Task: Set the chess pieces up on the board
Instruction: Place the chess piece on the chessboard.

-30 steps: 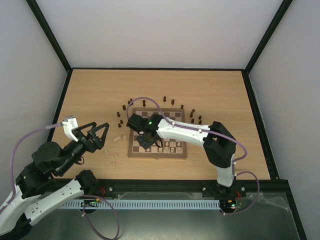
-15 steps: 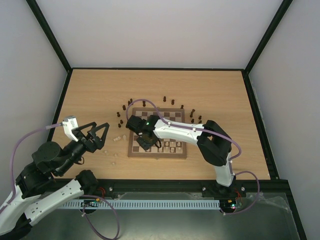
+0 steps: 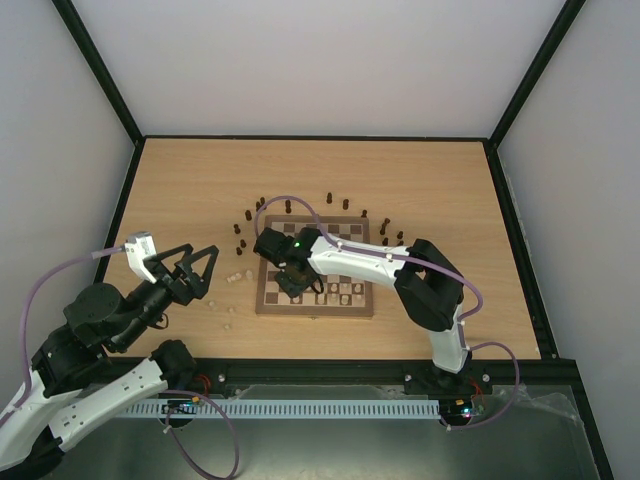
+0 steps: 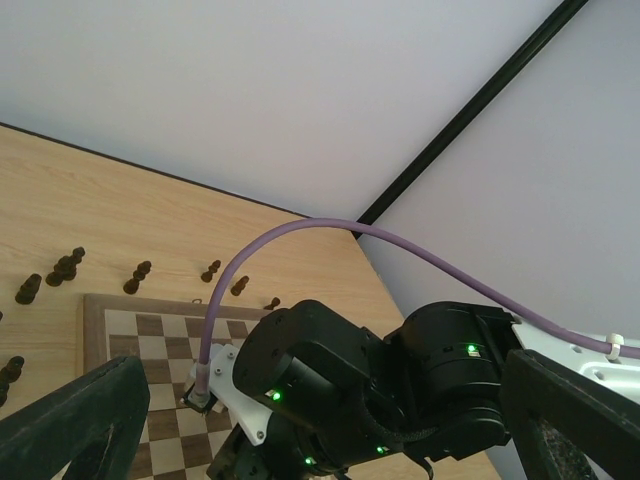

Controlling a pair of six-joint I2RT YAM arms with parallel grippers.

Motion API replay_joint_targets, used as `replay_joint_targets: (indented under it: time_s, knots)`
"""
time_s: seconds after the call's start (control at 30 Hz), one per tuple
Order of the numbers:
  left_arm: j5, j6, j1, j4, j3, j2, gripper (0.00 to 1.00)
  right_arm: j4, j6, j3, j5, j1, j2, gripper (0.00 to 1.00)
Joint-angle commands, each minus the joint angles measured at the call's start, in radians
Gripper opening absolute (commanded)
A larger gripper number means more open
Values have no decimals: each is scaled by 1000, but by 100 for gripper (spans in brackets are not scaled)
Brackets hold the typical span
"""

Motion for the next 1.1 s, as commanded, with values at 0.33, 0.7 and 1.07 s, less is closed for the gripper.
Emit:
replay_joint_targets:
  time_s: [0.33, 0.7, 1.07]
  knots:
    - [-7, 3, 6, 11, -11, 2, 99, 2, -15, 16, -45, -5, 16, 11]
    - [-7, 0, 6, 14, -13, 8, 99, 14, -11, 4, -48, -5, 11, 22]
    - [-35, -38, 6, -43, 18, 69, 99, 31, -9, -20, -55, -6, -19, 31]
